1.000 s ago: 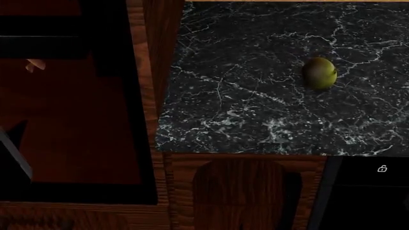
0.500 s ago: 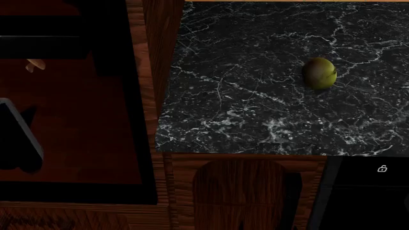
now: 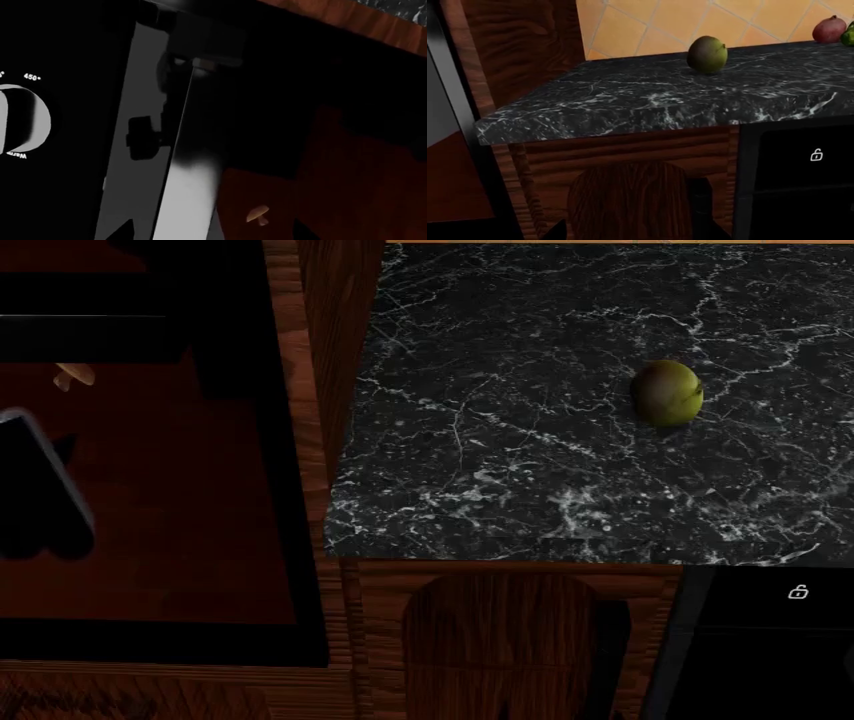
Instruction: Open the oven door
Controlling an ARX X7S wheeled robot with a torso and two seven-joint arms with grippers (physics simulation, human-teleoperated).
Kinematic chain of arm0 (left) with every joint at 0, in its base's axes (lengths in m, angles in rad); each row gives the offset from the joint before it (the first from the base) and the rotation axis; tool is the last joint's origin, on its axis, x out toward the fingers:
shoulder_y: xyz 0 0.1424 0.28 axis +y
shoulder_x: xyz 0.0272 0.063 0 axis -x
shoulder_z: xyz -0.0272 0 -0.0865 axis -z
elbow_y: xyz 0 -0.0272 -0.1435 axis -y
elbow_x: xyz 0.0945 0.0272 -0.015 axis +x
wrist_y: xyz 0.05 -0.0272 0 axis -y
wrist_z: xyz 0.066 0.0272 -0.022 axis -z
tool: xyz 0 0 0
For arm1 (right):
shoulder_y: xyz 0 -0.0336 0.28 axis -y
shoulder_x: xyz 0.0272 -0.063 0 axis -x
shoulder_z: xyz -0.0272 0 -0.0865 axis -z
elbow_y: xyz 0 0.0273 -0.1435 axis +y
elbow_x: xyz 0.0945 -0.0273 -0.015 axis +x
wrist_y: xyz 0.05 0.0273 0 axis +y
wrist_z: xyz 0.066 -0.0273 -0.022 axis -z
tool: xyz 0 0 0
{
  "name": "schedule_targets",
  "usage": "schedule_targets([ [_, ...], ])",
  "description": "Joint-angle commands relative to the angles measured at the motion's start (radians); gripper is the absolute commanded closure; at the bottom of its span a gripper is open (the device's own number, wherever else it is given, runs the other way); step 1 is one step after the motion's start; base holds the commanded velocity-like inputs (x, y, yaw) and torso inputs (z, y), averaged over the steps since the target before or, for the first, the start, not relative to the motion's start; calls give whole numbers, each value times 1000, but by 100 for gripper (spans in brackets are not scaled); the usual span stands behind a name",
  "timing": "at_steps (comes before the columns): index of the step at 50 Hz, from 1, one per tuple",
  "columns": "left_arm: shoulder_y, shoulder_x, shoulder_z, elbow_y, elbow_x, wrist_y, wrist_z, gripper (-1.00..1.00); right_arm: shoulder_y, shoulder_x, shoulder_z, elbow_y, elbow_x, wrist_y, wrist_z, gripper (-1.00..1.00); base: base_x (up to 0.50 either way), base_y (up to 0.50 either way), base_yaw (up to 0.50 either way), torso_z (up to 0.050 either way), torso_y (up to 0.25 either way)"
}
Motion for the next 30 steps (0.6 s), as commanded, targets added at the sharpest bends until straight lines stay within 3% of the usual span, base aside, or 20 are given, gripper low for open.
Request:
schedule_targets([
  [1, -57, 31, 26, -91, 17, 33, 11, -100, 0, 4, -1, 12, 6, -10, 3, -100, 0, 0, 0, 0, 0],
  [30, -202, 155, 102, -477, 50, 221, -37, -100, 23, 7, -1, 54, 18, -21, 15, -100, 0, 0, 0, 0, 0],
])
